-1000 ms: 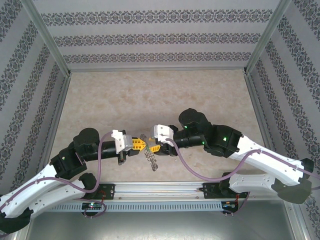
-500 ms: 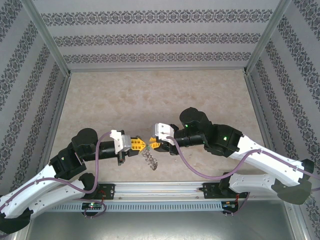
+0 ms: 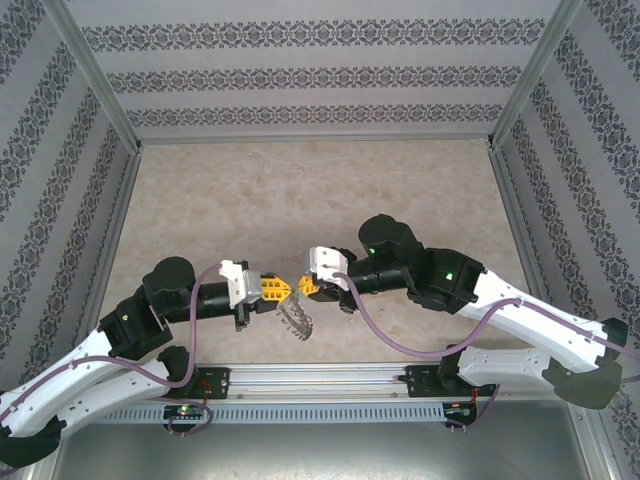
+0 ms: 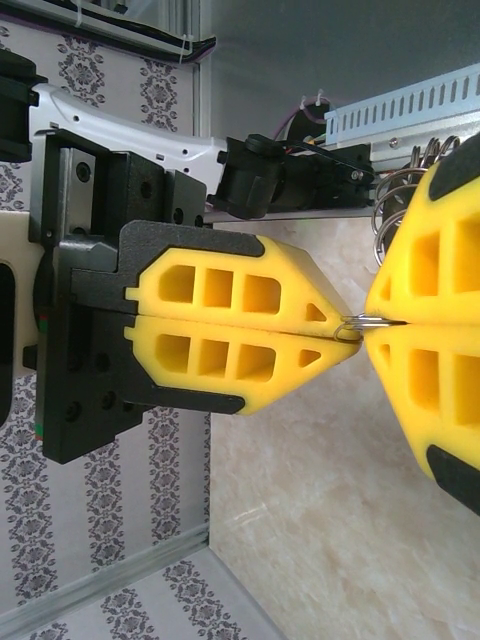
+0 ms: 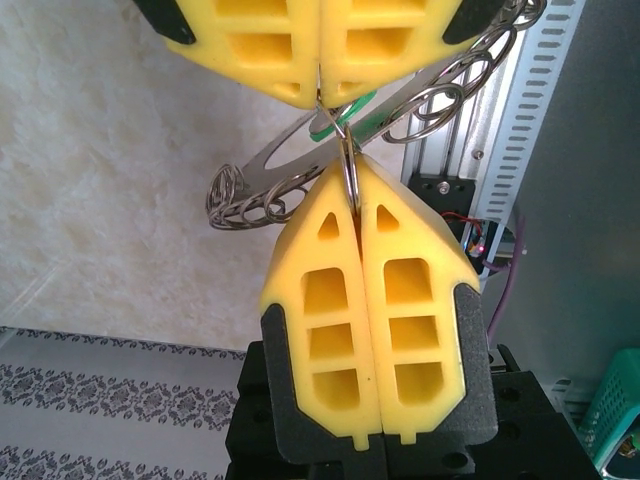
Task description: Put the keys on the keyring
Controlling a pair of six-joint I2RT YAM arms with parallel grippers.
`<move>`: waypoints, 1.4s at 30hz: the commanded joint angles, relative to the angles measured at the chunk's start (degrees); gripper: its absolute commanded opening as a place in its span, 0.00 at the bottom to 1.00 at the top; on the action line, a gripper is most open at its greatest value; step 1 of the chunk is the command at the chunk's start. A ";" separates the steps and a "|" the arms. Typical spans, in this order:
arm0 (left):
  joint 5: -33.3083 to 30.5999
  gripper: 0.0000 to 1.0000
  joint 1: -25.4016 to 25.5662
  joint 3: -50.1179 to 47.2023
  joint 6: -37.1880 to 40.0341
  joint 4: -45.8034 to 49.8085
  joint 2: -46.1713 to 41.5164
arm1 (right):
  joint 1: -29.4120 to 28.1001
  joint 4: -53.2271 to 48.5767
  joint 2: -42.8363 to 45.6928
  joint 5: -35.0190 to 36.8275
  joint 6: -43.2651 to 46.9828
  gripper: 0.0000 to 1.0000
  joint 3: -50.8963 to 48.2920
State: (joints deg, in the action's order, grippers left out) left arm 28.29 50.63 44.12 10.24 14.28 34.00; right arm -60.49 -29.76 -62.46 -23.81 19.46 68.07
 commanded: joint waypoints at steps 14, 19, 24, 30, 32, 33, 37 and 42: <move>1.44 0.00 0.26 -0.37 -0.84 -4.44 -1.74 | 0.42 -1.18 -2.95 -1.94 0.56 0.00 1.10; 1.58 0.00 0.26 -0.44 -0.76 -4.36 -1.70 | 0.39 -0.79 -2.26 -1.50 0.40 0.00 1.16; 1.32 0.00 0.26 -0.63 -0.84 -4.51 -2.13 | 0.37 0.96 -0.43 -0.58 -0.07 0.18 0.09; 0.76 0.00 0.25 -0.36 -0.66 -4.10 -2.60 | 0.42 4.84 3.01 -1.33 -2.63 0.44 -4.76; 0.50 0.00 0.23 -0.23 -0.48 -3.91 -2.62 | 0.39 6.45 3.90 -2.16 -3.70 0.46 -6.40; 0.22 0.00 0.26 -0.20 -0.45 -3.77 -2.71 | 0.37 7.35 4.18 -2.62 -4.48 0.47 -7.19; -0.36 0.00 0.25 -0.35 -0.40 -4.22 -2.97 | 0.38 9.53 3.70 -3.77 -6.76 0.50 -8.69; -0.86 0.00 0.21 -0.49 -0.42 -4.66 -2.96 | 0.35 11.89 2.03 -5.69 -8.28 0.53 -9.40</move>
State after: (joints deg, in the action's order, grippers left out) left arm 27.97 50.63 43.59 10.24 14.11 31.77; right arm -60.49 -21.50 -59.68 -26.89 13.28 59.44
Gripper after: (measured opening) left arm 0.063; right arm 0.528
